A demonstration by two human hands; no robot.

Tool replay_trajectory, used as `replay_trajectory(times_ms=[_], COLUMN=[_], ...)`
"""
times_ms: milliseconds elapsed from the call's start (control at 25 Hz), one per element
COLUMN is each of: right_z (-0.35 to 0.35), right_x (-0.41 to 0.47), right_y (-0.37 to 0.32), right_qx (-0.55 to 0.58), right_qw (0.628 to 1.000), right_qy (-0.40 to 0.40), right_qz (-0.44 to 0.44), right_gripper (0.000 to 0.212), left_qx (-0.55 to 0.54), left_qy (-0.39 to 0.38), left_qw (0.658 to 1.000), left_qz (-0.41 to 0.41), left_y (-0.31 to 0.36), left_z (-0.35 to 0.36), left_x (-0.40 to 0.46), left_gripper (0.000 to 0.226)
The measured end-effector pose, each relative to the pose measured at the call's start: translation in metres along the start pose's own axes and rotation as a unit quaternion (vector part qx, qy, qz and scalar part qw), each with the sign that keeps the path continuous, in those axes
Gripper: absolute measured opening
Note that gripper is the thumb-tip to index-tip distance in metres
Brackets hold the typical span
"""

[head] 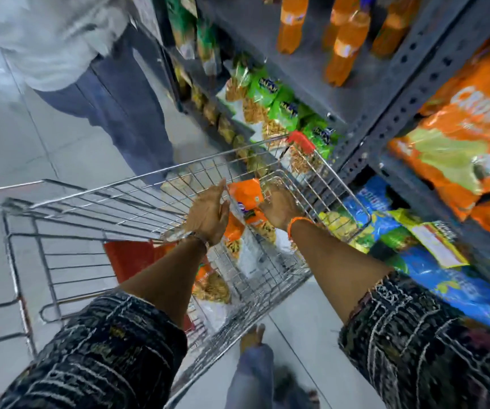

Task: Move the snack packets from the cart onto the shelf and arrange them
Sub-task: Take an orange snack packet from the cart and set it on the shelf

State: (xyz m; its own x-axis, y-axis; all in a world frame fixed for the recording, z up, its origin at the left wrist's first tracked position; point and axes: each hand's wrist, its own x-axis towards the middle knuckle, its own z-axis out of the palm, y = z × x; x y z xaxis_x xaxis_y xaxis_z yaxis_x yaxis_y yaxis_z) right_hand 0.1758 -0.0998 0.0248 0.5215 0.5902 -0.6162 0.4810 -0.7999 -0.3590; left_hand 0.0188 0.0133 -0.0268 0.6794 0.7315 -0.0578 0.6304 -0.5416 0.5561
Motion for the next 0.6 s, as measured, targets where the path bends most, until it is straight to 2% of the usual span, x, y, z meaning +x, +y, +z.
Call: replay_trajectory(times_ms=[80, 120, 160, 240, 280, 360, 480, 600], right_z=[0.017, 0.028, 0.036, 0.045, 0.050, 0.046, 0.034, 0.014], right_x=[0.038, 0.061, 0.076, 0.091, 0.100, 0.097, 0.078, 0.050], right_y=[-0.011, -0.008, -0.007, 0.000, 0.005, 0.006, 0.020, 0.046], right_qx=[0.116, 0.149, 0.161, 0.165, 0.167, 0.158, 0.137, 0.168], right_qw=[0.988, 0.982, 0.981, 0.979, 0.976, 0.974, 0.971, 0.947], right_qy=[0.091, 0.103, 0.100, 0.113, 0.130, 0.144, 0.171, 0.244], right_qz=[-0.046, -0.052, -0.050, -0.050, -0.054, -0.068, -0.097, -0.125], right_gripper=[0.049, 0.054, 0.047, 0.010, 0.010, 0.023, 0.024, 0.010], left_qx=[0.006, 0.008, 0.011, 0.022, 0.032, 0.065, 0.118, 0.123], left_qy=[-0.008, -0.009, -0.011, -0.019, -0.026, -0.051, -0.108, -0.120], left_qw=[1.000, 1.000, 1.000, 1.000, 0.999, 0.996, 0.985, 0.979], left_qz=[-0.011, -0.020, -0.021, 0.003, 0.017, 0.036, 0.060, 0.111], left_y=[-0.005, -0.007, -0.010, -0.007, -0.005, -0.002, 0.002, 0.017], left_z=[0.011, 0.015, 0.019, 0.022, 0.024, 0.027, 0.029, 0.021], left_x=[0.019, 0.030, 0.039, 0.057, 0.064, 0.078, 0.093, 0.102], left_gripper=[0.059, 0.059, 0.059, 0.055, 0.053, 0.051, 0.059, 0.044])
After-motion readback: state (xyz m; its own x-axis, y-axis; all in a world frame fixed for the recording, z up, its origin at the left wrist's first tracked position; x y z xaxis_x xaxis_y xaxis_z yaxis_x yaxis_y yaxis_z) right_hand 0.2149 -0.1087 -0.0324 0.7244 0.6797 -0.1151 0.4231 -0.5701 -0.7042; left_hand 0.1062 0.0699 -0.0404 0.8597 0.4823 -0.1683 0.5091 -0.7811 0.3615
